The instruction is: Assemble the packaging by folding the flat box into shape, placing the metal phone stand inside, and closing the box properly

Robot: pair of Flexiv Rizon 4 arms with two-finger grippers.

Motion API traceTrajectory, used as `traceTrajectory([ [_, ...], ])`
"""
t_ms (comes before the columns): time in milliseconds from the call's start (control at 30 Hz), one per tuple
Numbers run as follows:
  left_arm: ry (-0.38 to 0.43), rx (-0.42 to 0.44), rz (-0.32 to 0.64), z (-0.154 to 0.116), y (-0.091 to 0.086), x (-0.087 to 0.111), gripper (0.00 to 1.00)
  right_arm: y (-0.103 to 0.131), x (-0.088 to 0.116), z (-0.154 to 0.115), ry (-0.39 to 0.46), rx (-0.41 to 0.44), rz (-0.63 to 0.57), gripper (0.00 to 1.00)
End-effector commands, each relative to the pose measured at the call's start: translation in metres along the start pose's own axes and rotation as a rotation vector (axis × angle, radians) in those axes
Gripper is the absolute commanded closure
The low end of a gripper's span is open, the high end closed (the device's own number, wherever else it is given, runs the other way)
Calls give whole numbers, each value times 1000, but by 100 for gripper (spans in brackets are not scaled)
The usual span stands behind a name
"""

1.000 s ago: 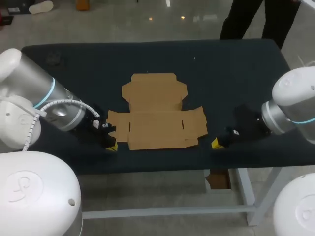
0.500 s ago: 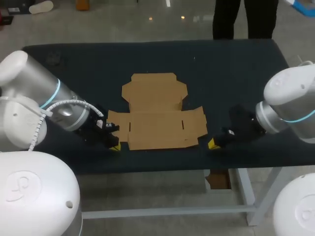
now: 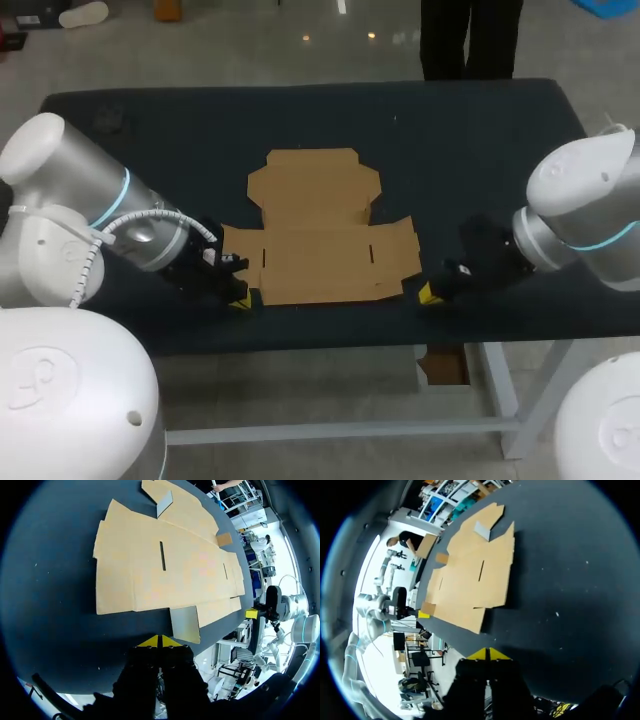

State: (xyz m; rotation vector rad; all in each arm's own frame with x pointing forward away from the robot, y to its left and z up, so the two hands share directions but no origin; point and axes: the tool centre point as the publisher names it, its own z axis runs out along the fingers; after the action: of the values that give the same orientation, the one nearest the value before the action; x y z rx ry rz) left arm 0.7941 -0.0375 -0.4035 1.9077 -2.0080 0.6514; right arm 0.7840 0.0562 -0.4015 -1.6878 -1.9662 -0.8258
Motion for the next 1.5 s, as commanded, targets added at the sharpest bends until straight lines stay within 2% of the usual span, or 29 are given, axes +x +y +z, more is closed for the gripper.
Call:
traceTrajectory([
  [33, -3, -1, 1, 4, -2, 0, 100, 1, 2, 5, -8, 1, 1, 100],
  [667, 1, -8, 14, 10, -5, 4, 100, 1, 5, 17, -23, 12, 5, 100],
  [1200, 2, -11, 11, 10, -7, 2, 100, 11, -7, 24, -18, 9, 31, 100],
  [1500, 4, -14, 12, 12, -8, 2, 100, 18, -4, 27, -27, -5, 37, 100],
])
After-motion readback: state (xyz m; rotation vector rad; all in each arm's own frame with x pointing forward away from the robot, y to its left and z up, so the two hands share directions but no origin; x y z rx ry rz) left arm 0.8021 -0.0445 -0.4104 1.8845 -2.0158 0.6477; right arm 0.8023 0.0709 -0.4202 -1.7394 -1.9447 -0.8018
